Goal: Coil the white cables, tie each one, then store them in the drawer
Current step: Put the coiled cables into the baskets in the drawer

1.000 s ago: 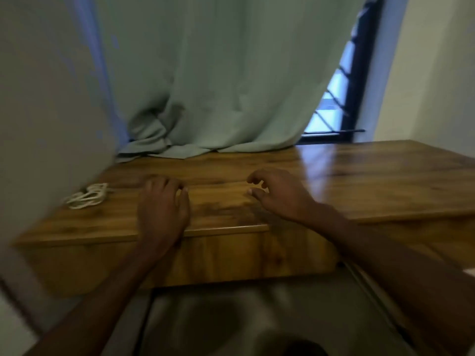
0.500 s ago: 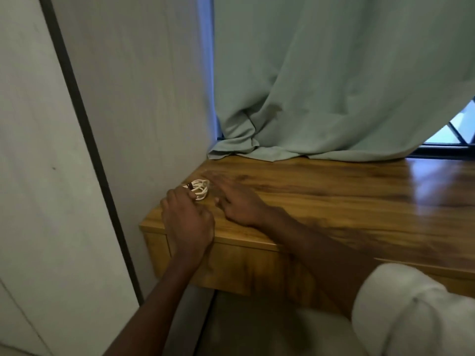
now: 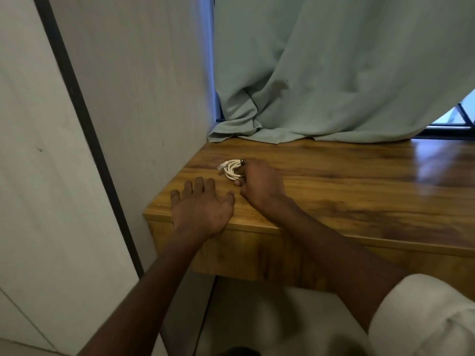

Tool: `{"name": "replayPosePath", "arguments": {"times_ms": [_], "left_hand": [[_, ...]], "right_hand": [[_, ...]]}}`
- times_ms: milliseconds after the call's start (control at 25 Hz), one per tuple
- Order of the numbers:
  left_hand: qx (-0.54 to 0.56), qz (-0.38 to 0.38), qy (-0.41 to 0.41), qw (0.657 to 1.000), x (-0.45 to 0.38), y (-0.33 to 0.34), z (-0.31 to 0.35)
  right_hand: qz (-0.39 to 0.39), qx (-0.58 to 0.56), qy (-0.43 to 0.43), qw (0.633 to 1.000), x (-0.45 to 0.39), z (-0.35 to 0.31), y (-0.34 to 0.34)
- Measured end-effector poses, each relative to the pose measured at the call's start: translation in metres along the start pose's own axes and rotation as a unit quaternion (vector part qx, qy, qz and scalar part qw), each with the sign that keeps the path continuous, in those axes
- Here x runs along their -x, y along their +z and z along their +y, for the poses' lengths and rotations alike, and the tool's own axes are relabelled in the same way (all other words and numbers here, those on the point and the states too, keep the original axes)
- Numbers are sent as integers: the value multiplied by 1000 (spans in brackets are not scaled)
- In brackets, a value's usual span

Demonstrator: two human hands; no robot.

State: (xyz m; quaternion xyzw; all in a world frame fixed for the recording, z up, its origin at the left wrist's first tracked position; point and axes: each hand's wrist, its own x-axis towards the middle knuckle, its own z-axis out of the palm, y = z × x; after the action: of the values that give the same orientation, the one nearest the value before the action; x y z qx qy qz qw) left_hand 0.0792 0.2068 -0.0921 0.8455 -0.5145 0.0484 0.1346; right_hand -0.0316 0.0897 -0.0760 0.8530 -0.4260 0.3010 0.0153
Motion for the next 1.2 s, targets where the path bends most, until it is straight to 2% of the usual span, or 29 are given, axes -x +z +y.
{"name": "replayPosePath", "arguments": {"times_ms": [160,280,400,480,600,760,960,1040,1200], "left_hand": [[-10,-7,3,1000,0,-1,0],[1,32,9,999,8,-3,2],[108,83,81,987,25,-3,16],[198,40,136,970,37,-3,43],[272,-19,211,939,57,-2,128],[322,-56,294,898,96,1,260],[372,-117,421,819,204,1,420],[382,-131,460,791,253,0,464],[364,-112,519,765,341,2,508]], "right_hand": [[8,15,41,999,20,7,-15],[8,-4,57,998,42,21,-33],[2,-65,95,993,65,51,-68],[10,-68,108,992,81,77,-96],[31,-27,129,991,112,134,-153],[54,14,181,982,167,209,-229],[88,66,310,944,278,306,-346],[88,95,342,931,327,339,-392],[83,164,415,891,432,394,-457]]}}
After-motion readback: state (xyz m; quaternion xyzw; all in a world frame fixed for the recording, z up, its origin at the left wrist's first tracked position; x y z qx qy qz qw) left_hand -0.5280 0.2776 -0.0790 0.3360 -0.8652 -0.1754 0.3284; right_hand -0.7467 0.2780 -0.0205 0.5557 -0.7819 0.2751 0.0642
